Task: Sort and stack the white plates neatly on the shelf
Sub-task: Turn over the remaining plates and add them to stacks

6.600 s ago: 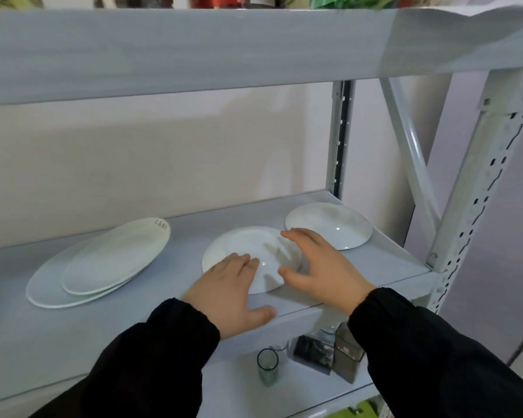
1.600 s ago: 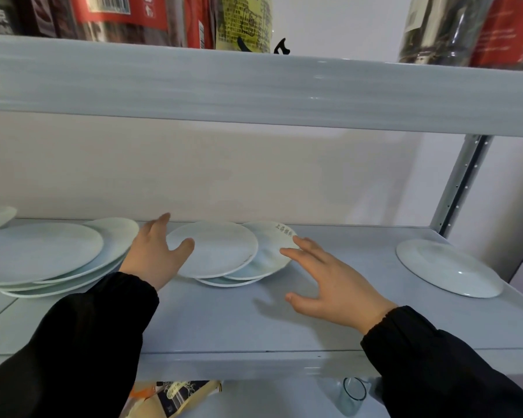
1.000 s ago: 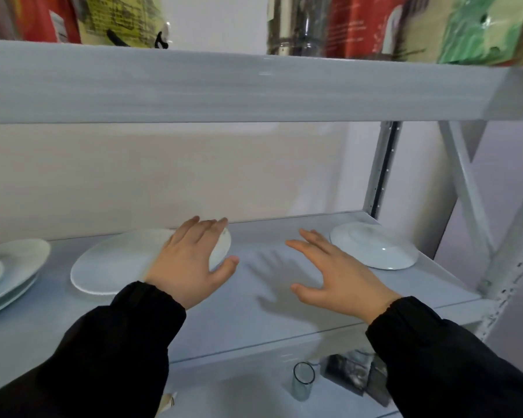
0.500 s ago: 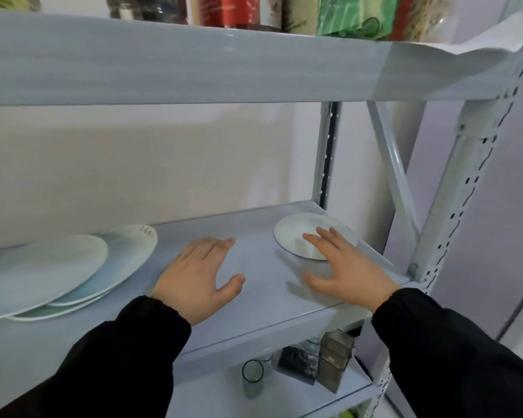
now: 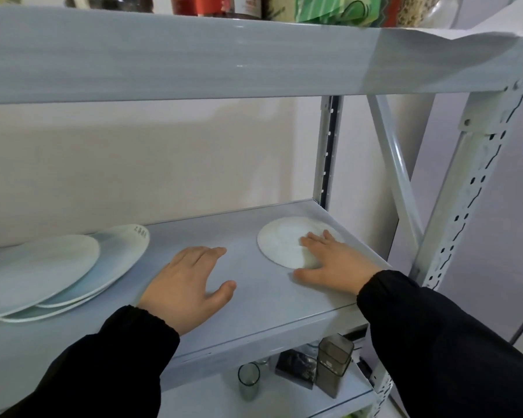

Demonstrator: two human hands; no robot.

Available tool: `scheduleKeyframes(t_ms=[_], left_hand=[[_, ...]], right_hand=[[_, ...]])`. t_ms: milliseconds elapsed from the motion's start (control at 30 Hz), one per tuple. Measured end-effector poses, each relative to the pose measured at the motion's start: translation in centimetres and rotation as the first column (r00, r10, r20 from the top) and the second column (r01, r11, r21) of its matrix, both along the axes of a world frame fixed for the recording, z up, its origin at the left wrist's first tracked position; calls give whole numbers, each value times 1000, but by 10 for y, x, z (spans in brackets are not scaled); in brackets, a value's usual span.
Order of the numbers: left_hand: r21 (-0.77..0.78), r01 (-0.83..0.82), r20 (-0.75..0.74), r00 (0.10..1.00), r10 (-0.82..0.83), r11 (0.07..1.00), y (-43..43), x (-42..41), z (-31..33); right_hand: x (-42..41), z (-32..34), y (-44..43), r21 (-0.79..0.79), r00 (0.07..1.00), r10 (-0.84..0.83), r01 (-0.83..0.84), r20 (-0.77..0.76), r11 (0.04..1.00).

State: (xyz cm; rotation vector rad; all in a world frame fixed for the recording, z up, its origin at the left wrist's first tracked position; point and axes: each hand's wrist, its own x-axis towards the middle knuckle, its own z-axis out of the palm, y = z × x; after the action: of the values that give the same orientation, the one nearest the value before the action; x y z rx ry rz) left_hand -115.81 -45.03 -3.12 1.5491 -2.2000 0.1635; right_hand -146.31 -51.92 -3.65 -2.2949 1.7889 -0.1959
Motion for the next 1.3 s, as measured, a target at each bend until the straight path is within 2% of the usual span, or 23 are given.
scheduleKeyframes(t_ms=[433,767,1100,1200,1300], left_hand=[[0,-11,-82,997,11,1000,16,22,2],[14,19,-72,997,-18,1000,25,32,-1],[63,3,-74,997,2,998,24,35,-1],[54,-17,-90,996,22,998,26,41,2],[31,-32,-117,993,36,999,31,46,8]], right_hand=[[52,5,93,-31,949,313,-314,-30,949],[57,0,104,-96,950,311,-313,-42,945],[87,7,72,13,956,289,-289,47,957],[95,9,74,9,945,322,-323,56,946],[99,7,94,-36,914,407,-407,-7,913]])
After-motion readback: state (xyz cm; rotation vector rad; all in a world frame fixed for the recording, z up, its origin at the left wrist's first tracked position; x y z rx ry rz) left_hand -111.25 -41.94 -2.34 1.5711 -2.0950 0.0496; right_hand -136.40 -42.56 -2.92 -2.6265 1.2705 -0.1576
